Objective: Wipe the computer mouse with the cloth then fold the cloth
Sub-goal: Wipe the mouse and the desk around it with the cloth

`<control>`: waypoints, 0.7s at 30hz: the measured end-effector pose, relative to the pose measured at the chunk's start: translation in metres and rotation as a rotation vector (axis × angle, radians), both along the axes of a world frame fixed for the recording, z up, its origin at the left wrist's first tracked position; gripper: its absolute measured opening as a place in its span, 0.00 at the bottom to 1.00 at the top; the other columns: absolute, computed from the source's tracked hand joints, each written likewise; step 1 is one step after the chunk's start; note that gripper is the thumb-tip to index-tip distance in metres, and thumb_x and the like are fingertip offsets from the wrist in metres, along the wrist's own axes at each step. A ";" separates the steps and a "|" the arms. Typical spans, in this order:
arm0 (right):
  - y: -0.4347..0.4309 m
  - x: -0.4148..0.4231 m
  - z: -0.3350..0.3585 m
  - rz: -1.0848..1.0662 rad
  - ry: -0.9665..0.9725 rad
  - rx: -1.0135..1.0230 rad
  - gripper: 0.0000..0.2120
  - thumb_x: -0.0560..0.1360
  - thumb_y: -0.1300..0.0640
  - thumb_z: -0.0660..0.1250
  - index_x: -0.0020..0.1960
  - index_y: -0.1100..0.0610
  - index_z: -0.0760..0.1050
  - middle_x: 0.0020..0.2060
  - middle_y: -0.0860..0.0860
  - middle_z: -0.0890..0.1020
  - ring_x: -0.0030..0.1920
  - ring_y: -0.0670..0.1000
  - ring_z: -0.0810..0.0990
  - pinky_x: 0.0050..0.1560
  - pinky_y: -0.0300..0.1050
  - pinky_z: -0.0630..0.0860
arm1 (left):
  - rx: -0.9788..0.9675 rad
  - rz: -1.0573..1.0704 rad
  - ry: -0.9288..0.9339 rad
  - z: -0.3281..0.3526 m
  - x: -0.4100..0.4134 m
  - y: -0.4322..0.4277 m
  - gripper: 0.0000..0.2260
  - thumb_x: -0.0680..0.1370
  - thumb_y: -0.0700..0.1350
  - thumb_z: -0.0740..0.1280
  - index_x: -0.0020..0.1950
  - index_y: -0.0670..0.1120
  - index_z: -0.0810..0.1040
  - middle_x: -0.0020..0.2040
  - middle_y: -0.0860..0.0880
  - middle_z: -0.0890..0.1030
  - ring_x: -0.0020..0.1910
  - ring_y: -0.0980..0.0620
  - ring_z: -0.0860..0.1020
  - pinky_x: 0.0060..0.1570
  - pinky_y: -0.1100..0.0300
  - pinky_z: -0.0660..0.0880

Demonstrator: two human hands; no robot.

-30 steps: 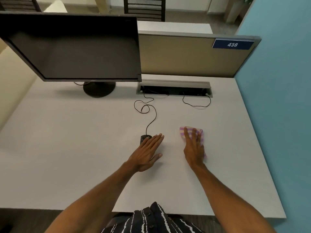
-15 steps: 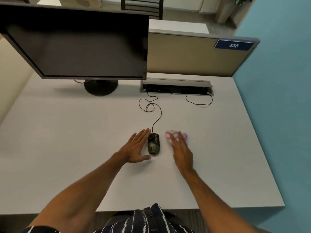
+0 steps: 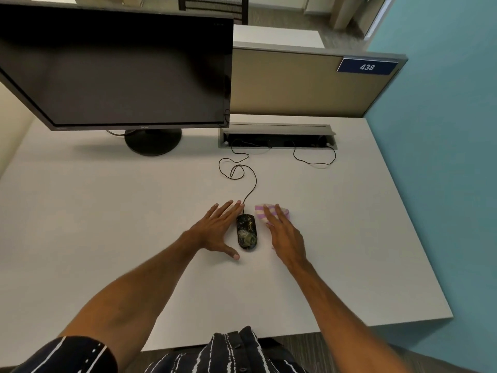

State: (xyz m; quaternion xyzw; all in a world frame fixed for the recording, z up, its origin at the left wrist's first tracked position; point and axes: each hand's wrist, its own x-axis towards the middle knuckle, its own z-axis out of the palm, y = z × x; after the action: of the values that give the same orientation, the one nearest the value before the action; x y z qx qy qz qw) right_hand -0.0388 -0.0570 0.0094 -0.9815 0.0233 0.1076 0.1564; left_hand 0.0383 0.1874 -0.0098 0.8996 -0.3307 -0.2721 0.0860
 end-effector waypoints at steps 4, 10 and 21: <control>0.004 0.009 0.000 0.006 -0.006 0.010 0.29 0.88 0.53 0.57 0.85 0.40 0.50 0.85 0.45 0.52 0.78 0.53 0.69 0.65 0.52 0.80 | 0.075 -0.117 0.007 0.002 0.019 0.001 0.70 0.69 0.78 0.75 0.91 0.50 0.34 0.90 0.51 0.34 0.90 0.47 0.34 0.89 0.40 0.38; 0.005 0.016 0.001 -0.003 0.032 -0.020 0.28 0.88 0.54 0.57 0.85 0.42 0.53 0.85 0.46 0.53 0.76 0.55 0.73 0.64 0.55 0.81 | 0.136 -0.180 0.025 -0.003 0.034 0.003 0.69 0.69 0.78 0.75 0.90 0.51 0.32 0.90 0.51 0.32 0.90 0.45 0.33 0.88 0.39 0.36; 0.024 0.032 -0.001 0.088 0.147 -0.100 0.34 0.85 0.59 0.60 0.85 0.39 0.51 0.86 0.48 0.50 0.73 0.60 0.74 0.61 0.59 0.81 | 0.121 -0.211 -0.010 -0.015 0.041 0.008 0.69 0.70 0.79 0.73 0.90 0.49 0.32 0.90 0.51 0.32 0.90 0.45 0.32 0.88 0.38 0.37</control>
State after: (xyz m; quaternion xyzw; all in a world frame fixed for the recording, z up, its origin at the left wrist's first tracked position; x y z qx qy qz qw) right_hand -0.0068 -0.0327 0.0087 -0.9777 -0.0031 0.1846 0.1004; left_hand 0.0791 0.1949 -0.0253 0.8646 -0.4070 -0.2948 0.0009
